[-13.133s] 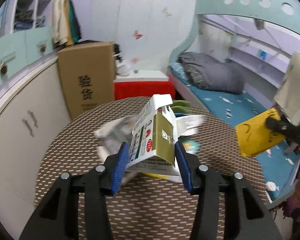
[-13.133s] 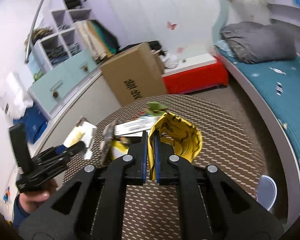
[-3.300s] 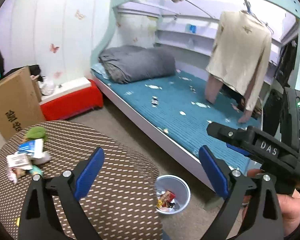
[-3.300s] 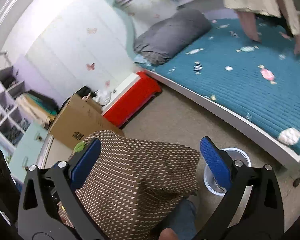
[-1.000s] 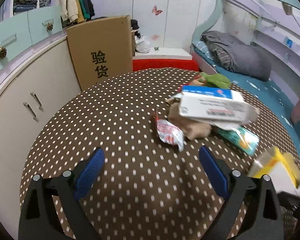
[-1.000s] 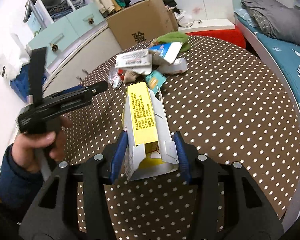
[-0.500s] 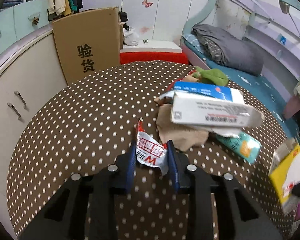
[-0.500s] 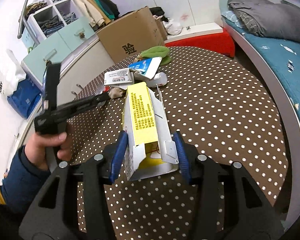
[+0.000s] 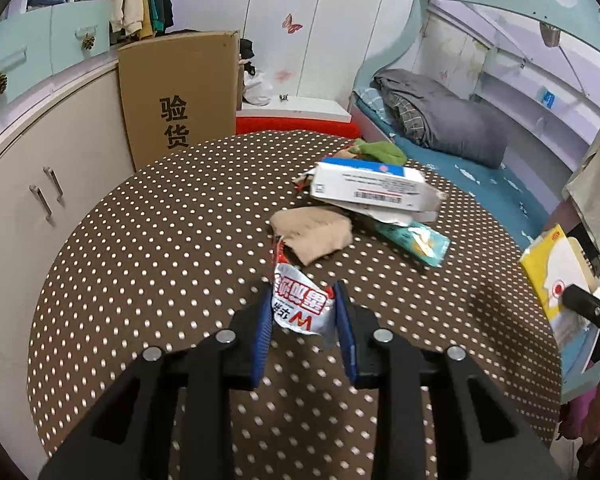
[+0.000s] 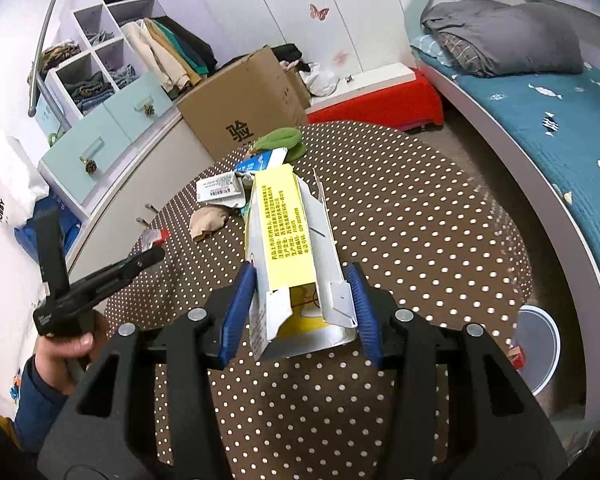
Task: Collect trash
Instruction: 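Carry the wrapper and yellow carton to the bin and open both grippers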
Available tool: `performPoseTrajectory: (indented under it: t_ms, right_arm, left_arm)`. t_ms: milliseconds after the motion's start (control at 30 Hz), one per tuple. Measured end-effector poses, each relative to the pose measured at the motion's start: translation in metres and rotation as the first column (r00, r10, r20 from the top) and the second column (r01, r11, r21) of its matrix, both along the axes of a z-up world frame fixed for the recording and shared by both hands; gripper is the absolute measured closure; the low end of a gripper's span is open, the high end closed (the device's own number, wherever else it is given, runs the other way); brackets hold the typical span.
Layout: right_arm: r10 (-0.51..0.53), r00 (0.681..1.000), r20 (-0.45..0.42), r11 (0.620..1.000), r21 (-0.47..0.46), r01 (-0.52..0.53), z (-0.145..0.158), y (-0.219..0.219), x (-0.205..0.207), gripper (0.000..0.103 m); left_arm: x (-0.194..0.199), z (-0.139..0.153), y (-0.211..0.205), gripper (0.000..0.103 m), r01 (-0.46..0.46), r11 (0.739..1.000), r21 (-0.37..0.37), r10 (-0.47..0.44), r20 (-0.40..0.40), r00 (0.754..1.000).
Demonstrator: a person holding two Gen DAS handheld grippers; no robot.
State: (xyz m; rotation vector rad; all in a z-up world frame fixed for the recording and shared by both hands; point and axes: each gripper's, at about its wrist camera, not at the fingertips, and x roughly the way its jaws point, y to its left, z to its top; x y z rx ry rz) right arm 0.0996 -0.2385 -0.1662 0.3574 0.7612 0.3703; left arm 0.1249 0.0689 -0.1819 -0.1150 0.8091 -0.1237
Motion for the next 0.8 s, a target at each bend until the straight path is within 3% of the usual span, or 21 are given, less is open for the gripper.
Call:
performPoseTrajectory:
  t_ms: [467,600,800]
  right_arm:
    - [-0.164,0.983,0.088,0.986,0.056,0.159,0.031,-0.072,-0.029,0.056]
    - [-0.238,0.966,0.101,0.97,0.082,0.231,0.036,-0.102,-0.04,0.056]
    - [-0.359,0.927,0.11,0.932,0.091,0.351,0.04,-0.153,-0.055,0.056]
  left_arm:
    - [-0.023,0.048,-0.085,0.074,0.184,0.983,-0.026,-0.181,0.104,0.978]
    - [-0.022,0.058,-0.116,0.074,0.251,0.968,-0.029,-0.245,0.12,0.962]
    - [-0.021,0.069,-0.183,0.074,0.378,0.925,-0.038,-0.369,0.144,0.918]
